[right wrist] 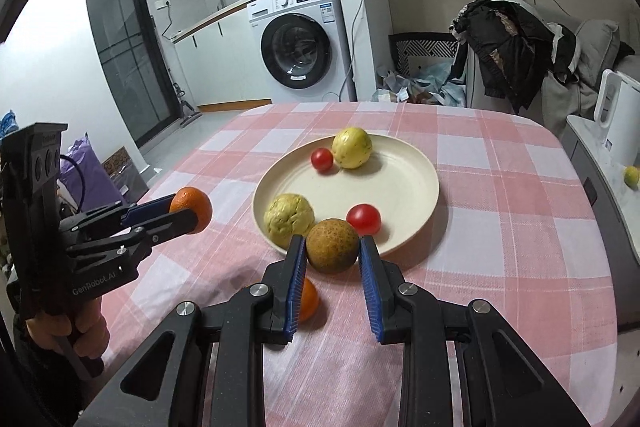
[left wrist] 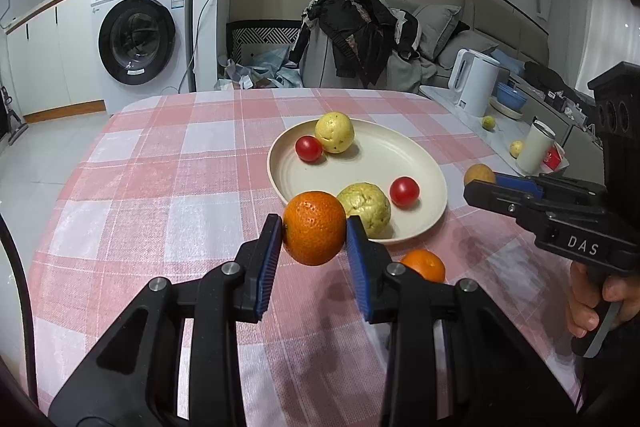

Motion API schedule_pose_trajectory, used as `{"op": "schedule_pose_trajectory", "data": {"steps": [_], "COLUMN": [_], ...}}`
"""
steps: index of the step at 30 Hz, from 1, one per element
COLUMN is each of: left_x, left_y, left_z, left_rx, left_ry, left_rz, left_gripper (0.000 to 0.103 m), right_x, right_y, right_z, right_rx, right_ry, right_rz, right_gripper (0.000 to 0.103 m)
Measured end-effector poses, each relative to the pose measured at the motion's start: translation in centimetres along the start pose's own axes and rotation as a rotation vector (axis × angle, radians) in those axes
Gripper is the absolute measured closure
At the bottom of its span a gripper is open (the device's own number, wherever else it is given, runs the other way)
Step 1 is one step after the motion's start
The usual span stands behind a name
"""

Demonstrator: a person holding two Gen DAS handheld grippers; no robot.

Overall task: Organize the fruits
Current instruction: 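Lift and carry the orange with the left tool while the right tool carries the brown fruit over the plate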

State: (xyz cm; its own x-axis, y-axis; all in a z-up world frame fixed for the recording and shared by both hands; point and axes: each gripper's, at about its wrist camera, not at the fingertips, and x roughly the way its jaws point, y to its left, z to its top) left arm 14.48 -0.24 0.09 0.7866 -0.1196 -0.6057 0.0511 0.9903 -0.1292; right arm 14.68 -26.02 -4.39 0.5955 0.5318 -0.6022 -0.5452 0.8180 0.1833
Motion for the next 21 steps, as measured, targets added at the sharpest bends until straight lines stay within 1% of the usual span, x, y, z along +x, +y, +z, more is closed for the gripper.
{"op": "schedule_pose_trajectory", "data": {"steps": [5, 21], "left_x": [1.4, 5.6], "left_y": [0.1, -0.2], "left_z": [0.5, 2.3], "left_rx": [0.001, 0.018], "left_ry": [0.013, 0.041], "left_rz": [0.009, 0.027], "left_gripper": [0.073, 0.073], "right_x": [0.8, 4.9], "right_y": [0.1, 0.2], "right_z": [0.6, 0.3], "right_rx": [-0.001, 0.007], "right_ry": [0.0, 0.081], "right_rz": [-0.01, 0.002], "right_gripper": [0.075, 0.075]}}
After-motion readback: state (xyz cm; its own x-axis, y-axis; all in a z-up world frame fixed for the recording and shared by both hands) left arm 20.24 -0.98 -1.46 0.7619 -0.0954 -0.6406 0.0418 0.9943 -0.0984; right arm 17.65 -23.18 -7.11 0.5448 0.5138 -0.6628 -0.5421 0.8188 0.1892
